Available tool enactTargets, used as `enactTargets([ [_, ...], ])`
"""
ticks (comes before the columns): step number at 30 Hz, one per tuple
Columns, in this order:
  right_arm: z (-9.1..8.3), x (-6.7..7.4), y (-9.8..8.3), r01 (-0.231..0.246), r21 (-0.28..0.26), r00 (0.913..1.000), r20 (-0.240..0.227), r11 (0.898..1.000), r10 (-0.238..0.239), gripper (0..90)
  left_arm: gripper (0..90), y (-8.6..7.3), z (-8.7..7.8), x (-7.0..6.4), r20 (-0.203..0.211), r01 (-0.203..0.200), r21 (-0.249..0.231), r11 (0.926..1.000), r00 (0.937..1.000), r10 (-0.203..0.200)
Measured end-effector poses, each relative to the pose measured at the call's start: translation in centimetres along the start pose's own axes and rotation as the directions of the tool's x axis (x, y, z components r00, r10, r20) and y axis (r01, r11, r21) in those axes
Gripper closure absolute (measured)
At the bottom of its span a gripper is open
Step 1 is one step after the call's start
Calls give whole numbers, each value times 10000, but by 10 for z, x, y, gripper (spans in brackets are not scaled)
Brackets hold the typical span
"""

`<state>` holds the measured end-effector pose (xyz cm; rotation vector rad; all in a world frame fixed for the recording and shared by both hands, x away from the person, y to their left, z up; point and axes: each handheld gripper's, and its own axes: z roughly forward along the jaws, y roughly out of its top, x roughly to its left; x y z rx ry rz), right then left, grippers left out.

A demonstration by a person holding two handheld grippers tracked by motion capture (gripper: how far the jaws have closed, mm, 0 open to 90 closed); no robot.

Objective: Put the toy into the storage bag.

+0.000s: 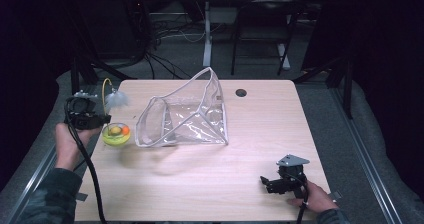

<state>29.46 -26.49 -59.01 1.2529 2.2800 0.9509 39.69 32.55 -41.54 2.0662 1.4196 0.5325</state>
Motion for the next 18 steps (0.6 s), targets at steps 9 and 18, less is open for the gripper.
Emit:
enactTargets([
  [9, -1, 0, 0, 51, 93, 10000, 17, 9999, -51, 0, 880, 16, 2, 6, -156, 70, -11, 10000, 9999, -70],
  [18, -1, 0, 0, 53, 89, 10000, 15, 9999, -53, 0, 880, 28, 6, 8, -79, 174, 71, 9998, 9998, -173],
])
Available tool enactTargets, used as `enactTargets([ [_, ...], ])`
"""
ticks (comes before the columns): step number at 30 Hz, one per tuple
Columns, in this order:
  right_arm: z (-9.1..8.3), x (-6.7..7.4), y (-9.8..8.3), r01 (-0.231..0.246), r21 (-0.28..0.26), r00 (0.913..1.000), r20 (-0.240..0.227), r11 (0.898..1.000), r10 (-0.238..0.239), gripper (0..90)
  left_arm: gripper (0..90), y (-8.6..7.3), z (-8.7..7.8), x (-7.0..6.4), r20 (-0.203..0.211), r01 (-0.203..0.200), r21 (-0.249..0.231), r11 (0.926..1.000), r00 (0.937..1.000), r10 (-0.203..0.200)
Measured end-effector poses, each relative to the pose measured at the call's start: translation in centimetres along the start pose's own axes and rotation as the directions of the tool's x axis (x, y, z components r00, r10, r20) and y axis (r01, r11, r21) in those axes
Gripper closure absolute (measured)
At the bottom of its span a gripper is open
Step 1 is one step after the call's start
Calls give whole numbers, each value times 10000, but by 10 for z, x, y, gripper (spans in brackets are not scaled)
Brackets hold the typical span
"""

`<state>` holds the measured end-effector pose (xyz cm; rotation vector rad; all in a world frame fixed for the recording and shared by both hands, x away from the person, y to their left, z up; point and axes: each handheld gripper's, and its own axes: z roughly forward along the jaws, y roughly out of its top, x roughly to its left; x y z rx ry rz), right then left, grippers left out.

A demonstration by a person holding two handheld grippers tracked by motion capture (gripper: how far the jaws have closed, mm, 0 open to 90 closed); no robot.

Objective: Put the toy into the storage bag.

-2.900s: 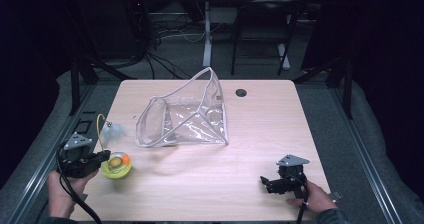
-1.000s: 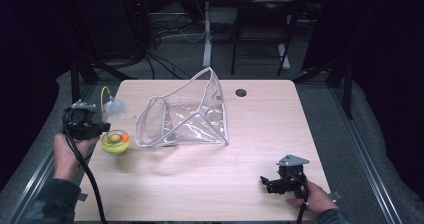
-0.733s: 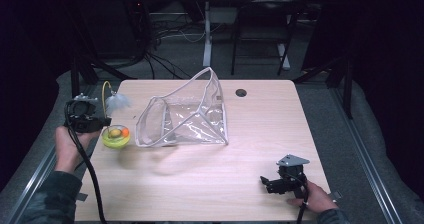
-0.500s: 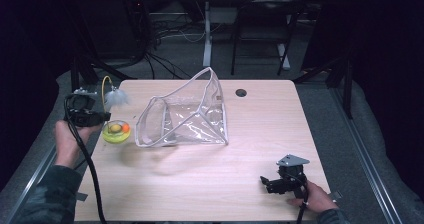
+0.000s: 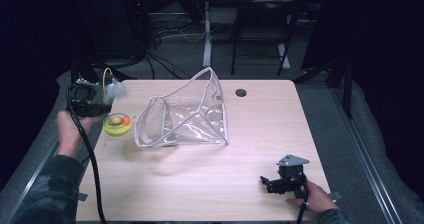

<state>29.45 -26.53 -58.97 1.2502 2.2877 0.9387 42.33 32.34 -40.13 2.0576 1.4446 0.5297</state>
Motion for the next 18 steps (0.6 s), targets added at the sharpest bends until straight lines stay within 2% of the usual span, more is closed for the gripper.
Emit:
enactTargets([
  [6, 0, 0, 0, -2, 2, 10000, 3, 10000, 2, 0, 880, 9, -1, 1, -129, 96, -132, 9999, 9999, -98],
  [18, 0, 0, 0, -33, -26, 10000, 8, 10000, 33, 0, 880, 28, -17, -3, -218, -205, -362, 9991, 9996, 198],
])
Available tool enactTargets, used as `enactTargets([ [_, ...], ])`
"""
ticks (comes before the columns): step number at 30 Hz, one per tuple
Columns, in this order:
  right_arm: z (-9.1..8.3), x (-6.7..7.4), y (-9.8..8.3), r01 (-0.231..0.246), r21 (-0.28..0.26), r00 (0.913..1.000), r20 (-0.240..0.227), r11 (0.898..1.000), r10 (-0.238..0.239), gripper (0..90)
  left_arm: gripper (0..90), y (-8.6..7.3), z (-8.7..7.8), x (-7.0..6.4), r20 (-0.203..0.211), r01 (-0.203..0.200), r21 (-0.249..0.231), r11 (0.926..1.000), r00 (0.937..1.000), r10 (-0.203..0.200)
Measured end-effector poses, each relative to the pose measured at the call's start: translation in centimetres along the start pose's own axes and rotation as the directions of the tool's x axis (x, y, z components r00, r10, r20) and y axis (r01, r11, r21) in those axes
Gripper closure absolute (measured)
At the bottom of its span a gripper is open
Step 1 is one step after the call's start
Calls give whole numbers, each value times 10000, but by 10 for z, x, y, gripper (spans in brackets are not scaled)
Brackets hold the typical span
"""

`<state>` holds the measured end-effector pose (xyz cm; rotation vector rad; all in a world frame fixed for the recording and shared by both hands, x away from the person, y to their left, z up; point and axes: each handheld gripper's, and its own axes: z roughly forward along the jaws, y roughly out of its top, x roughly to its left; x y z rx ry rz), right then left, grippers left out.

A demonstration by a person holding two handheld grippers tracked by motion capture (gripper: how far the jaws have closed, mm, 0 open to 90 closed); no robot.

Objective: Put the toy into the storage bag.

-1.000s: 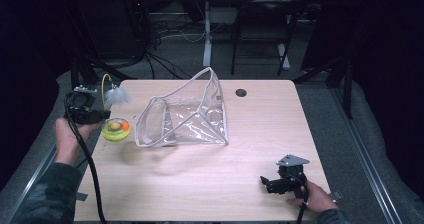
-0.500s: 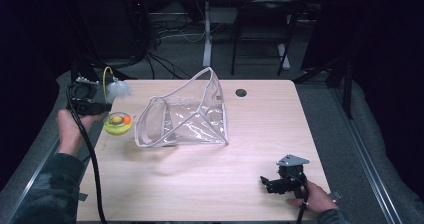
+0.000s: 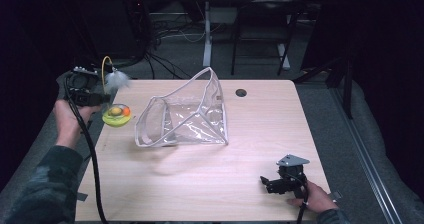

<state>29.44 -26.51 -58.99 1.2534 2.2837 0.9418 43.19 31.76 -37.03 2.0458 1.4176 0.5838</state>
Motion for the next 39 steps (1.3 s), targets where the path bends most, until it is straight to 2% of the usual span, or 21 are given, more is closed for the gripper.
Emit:
enactTargets([
  [24, 0, 0, 0, 29, 26, 10000, -7, 10000, -29, 0, 881, 40, -37, -14, -222, -623, -601, 9962, 9979, 611],
  [32, 0, 0, 0, -1, 2, 10000, -10, 10000, 1, 0, 880, 45, -47, -21, -197, -837, -784, 9934, 9964, 824],
  [39, 0, 0, 0, 27, 31, 10000, -12, 10000, -27, 0, 880, 48, -51, -31, 28, -1123, -909, 9895, 9936, 1130],
])
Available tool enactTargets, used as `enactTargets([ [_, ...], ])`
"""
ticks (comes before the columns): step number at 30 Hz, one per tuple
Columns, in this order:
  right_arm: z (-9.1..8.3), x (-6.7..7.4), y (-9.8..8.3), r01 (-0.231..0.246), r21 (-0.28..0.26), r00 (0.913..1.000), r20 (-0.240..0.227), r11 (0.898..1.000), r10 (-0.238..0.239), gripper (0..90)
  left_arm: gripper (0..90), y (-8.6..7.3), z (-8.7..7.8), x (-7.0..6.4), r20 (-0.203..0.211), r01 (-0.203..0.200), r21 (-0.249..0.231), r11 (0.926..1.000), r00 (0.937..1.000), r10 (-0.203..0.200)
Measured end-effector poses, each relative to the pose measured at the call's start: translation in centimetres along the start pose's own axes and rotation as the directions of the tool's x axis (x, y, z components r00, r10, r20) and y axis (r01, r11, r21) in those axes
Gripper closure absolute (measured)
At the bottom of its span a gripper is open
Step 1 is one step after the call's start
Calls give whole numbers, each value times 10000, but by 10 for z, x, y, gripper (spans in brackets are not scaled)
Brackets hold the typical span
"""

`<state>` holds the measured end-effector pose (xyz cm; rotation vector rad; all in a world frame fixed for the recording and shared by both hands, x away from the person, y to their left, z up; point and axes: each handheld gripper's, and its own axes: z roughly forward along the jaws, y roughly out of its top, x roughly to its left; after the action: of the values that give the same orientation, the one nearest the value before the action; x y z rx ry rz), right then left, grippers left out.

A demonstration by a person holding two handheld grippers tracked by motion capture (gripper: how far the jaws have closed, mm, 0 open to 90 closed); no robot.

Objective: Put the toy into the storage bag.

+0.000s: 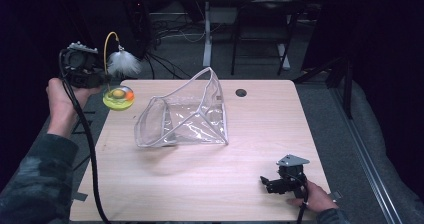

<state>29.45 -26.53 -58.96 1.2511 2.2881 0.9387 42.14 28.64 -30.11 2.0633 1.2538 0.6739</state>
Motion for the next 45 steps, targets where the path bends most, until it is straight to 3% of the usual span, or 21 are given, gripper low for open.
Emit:
enactTargets([
  [16, 0, 0, 0, 4, -7, 10000, 5, 10000, -4, 0, 881, 9, 12, -28, 807, -590, 32, 9983, 9950, 585],
  [23, 0, 0, 0, 6, -8, 10000, 11, 10000, -6, 0, 880, 12, 21, -46, 1263, -1019, 162, 9947, 9870, 991],
  [36, 0, 0, 0, 5, -7, 10000, 11, 10000, -5, 0, 880, 15, 33, -68, 1770, -1340, 134, 9909, 9756, 1295],
  [45, 0, 0, 0, 4, -9, 10000, 11, 10000, -4, 0, 880, 13, 51, -84, 2236, -1679, 363, 9851, 9621, 1558],
])
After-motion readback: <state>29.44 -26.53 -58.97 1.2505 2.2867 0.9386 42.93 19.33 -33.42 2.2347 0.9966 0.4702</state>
